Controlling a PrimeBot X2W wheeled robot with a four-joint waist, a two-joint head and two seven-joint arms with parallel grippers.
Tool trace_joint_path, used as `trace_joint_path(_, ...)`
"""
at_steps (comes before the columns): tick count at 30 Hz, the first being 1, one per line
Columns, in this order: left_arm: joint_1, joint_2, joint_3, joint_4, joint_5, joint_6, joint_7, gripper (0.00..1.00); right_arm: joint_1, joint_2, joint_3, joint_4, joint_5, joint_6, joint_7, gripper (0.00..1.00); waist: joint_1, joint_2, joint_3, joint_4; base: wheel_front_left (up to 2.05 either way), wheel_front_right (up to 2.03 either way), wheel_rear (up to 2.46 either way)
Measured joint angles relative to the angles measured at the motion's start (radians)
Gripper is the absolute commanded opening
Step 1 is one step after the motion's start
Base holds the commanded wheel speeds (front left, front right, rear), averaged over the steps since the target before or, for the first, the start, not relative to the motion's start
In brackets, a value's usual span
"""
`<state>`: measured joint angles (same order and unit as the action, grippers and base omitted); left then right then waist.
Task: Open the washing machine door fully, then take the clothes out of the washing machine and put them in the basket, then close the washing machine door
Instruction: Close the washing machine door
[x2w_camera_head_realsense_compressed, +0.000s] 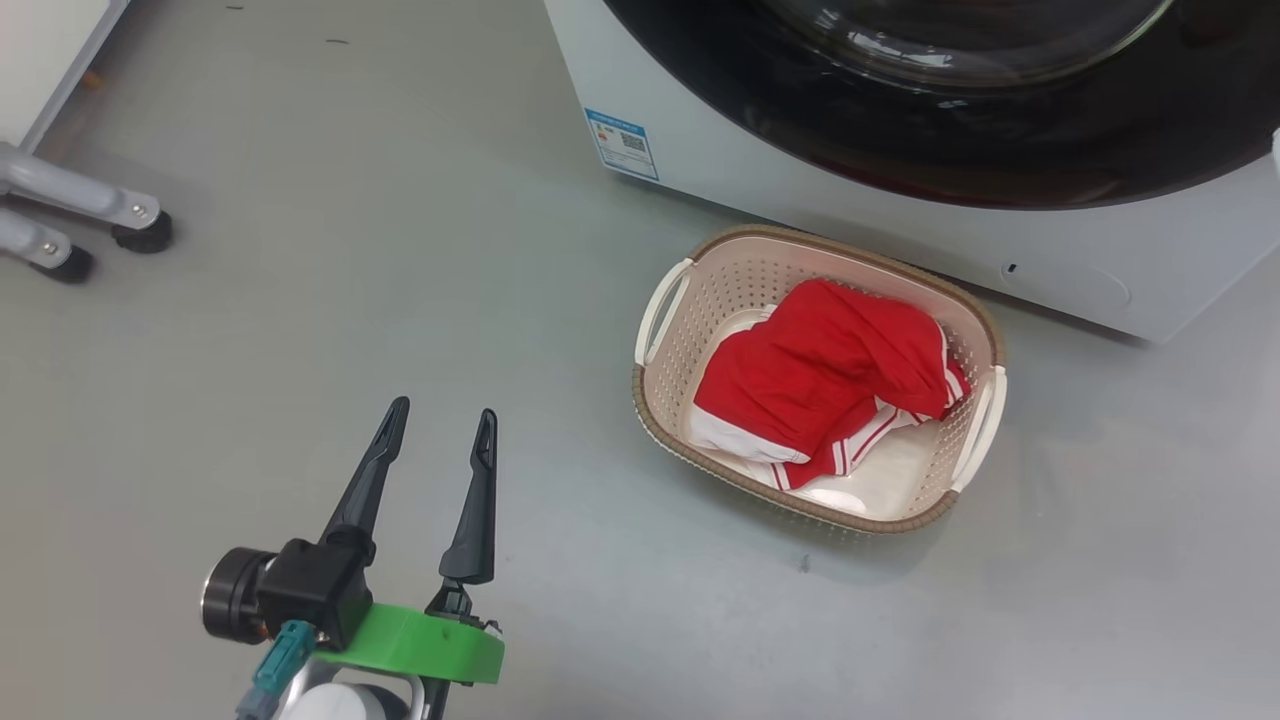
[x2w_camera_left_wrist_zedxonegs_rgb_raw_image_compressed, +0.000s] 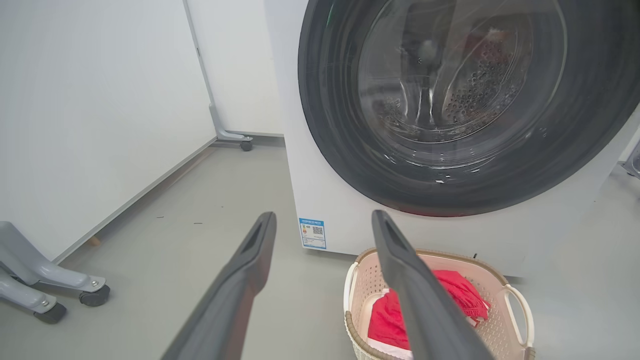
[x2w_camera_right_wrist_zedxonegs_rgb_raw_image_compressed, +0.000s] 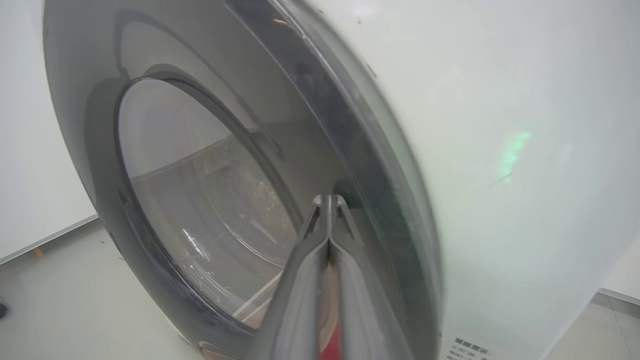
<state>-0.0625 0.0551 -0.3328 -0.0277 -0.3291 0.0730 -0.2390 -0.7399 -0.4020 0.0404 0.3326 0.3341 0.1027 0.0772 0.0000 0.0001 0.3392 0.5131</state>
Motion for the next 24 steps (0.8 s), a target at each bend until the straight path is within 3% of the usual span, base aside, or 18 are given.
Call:
trace_joint_path(15, -0.001, -0.005, -0.004, 0.021, -0.007, 0.000, -0.002, 1.00, -0.053, -0.004, -0.011, 0.076, 0.000, 0.001, -0.034, 0.00, 0.0000, 0.0000, 0.014, 0.038, 0.00, 0.00, 0.00)
trace_joint_path(24, -0.010, -0.006, 0.001, 0.031, -0.007, 0.001, -0.010, 1.00, -0.042, 0.078, 0.042, 0.091, 0.037, 0.002, -0.088, 0.00, 0.0000, 0.0000, -0.001, 0.011, 0.00, 0.00, 0.00)
